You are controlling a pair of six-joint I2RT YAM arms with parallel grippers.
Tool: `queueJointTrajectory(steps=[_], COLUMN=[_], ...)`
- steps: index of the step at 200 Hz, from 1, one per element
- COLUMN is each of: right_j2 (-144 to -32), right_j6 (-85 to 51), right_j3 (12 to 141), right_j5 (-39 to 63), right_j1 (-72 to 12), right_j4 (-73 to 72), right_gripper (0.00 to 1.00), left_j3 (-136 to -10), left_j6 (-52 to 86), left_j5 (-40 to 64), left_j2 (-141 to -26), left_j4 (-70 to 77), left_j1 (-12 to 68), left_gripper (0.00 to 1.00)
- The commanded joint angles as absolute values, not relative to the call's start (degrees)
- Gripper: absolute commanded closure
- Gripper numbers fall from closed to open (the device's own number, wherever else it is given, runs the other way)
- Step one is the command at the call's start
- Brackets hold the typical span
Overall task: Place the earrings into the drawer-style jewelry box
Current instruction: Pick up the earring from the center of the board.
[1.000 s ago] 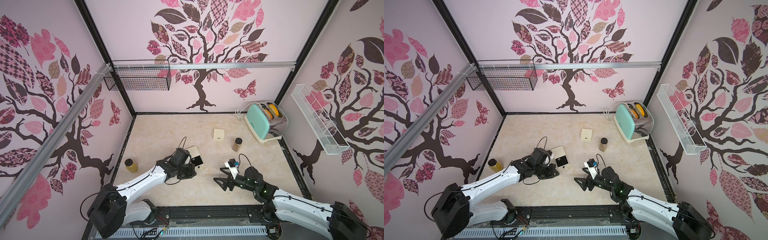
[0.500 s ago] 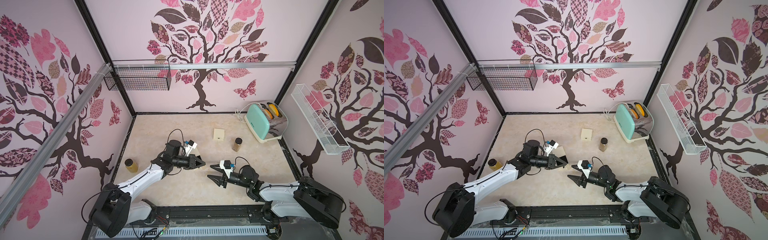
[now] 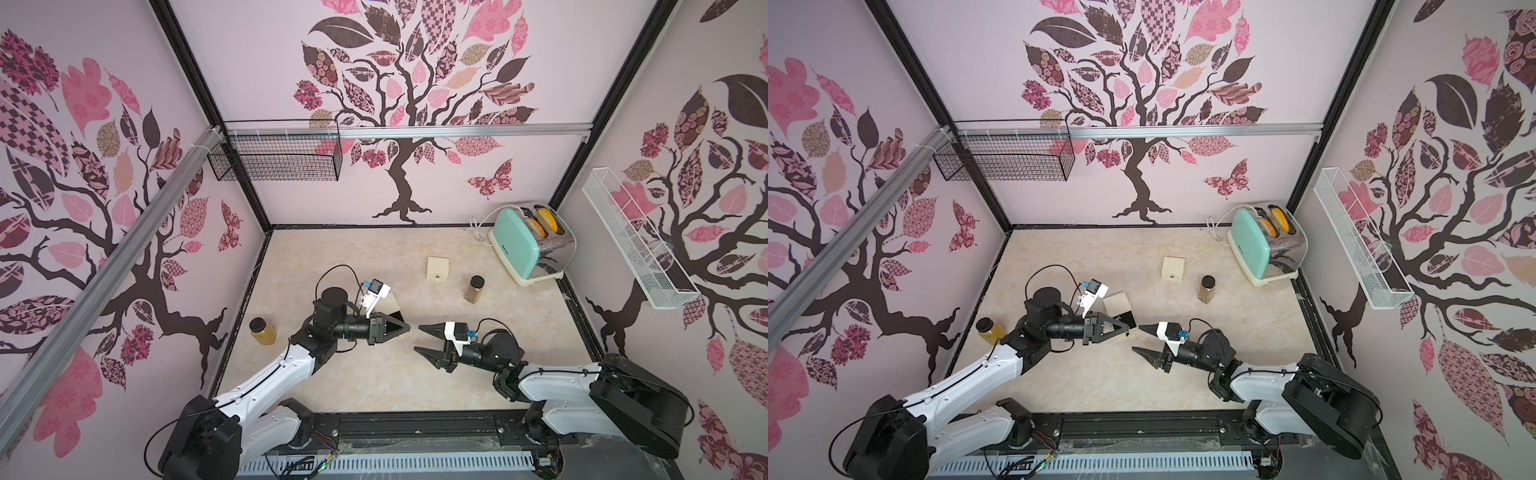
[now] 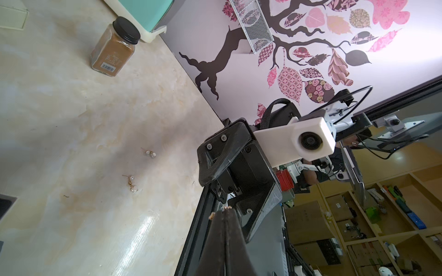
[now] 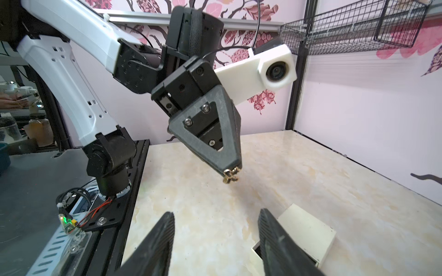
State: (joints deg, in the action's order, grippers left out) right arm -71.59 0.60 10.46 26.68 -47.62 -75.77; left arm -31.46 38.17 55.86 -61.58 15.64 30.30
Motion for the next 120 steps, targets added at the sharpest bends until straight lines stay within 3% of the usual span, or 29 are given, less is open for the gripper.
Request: queueJointTrajectory(steps=[1, 120], right_j2=[-71.14, -78.16], right_j6=[-0.84, -3.25], right_j3=[11.90, 16.30], right_j5=[28.85, 30.85], right_j1=[-47.81, -47.81], right_j4=[-78.23, -84.11], right_gripper=[0.44, 0.52], left_j3=[-30.38, -29.27], left_j6=[35.90, 36.23], left_j5=[56.77, 57.81], left_j2=[-60.34, -59.41], left_j4=[20.03, 23.38], left_j1=[30.14, 30.94], left_gripper=[1.00, 1.00])
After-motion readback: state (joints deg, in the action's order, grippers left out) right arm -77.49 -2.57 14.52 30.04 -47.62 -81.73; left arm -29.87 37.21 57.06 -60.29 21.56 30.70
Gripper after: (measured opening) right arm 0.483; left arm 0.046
